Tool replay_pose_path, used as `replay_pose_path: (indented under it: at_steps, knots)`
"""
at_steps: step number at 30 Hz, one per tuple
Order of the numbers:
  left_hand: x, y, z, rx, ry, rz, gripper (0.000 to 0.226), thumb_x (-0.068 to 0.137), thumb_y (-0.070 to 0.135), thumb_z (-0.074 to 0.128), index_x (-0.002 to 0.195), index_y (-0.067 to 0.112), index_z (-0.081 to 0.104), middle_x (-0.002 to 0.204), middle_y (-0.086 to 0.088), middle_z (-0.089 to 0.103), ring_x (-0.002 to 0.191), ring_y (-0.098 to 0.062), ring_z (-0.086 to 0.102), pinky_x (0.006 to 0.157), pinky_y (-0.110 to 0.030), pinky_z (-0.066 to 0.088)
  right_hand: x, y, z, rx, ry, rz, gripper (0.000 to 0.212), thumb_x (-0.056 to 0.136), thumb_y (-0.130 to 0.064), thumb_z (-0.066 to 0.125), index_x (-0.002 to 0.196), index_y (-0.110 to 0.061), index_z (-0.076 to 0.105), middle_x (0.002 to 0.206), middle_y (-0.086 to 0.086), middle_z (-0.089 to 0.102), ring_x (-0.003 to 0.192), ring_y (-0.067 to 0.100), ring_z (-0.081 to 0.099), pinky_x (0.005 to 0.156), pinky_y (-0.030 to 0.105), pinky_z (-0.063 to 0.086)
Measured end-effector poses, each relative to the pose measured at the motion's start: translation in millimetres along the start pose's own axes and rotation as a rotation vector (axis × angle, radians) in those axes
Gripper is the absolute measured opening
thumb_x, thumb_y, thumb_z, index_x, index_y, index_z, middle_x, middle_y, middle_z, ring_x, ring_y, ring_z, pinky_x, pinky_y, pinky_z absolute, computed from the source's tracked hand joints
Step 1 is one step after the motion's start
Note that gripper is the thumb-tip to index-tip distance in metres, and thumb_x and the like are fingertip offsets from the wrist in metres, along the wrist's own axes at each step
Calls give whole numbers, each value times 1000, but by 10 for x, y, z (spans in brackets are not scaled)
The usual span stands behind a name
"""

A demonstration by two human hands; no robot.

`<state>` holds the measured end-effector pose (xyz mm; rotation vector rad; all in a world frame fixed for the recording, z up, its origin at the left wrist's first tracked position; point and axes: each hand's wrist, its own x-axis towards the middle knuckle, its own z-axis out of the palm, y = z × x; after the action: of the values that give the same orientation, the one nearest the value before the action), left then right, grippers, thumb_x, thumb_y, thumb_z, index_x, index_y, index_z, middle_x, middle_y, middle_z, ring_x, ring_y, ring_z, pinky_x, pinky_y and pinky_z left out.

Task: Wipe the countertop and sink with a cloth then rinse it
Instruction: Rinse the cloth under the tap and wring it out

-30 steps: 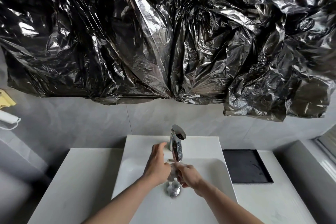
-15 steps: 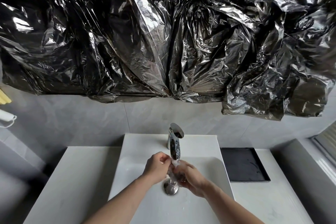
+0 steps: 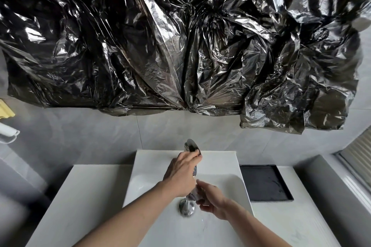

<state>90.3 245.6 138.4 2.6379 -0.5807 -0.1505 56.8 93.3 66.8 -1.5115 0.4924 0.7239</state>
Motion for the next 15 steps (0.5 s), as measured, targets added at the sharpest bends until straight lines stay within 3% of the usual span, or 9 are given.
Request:
replay_pose_path:
  at_steps: [4, 7, 11, 15]
  knots:
    - [-207, 33, -22, -73, 75, 32, 72, 82, 1, 45, 148, 28, 50, 157, 18, 39, 144, -8, 30, 118, -22, 24, -242, -30, -112, 37, -59, -28, 20, 93, -33, 59, 87, -18, 72, 80, 3, 62, 60, 13, 49, 56, 23, 41]
    - [-629, -13, 67, -221, 100, -15, 53, 87, 17, 49, 136, 37, 53, 139, 30, 43, 129, 4, 42, 110, -20, 35, -435, -43, -178, 74, -158, -56, 12, 83, -25, 62, 90, -20, 70, 85, 3, 60, 61, 11, 46, 56, 21, 37]
    - [-1022, -73, 204, -350, -22, -32, 38, 93, 42, 57, 130, 48, 51, 129, 34, 46, 115, 7, 53, 99, -23, 46, -648, -36, -173, 84, -236, -93, 31, 72, -6, 62, 102, -14, 63, 86, 5, 57, 60, 12, 48, 53, 22, 37]
    - [-1088, -38, 29, -425, 71, -50, 13, 92, 30, 66, 102, 37, 63, 104, 23, 64, 89, -4, 62, 82, -27, 54, -877, -64, -80, -142, -298, -136, 39, 67, -4, 71, 105, -13, 64, 79, 2, 62, 64, 12, 55, 59, 23, 46]
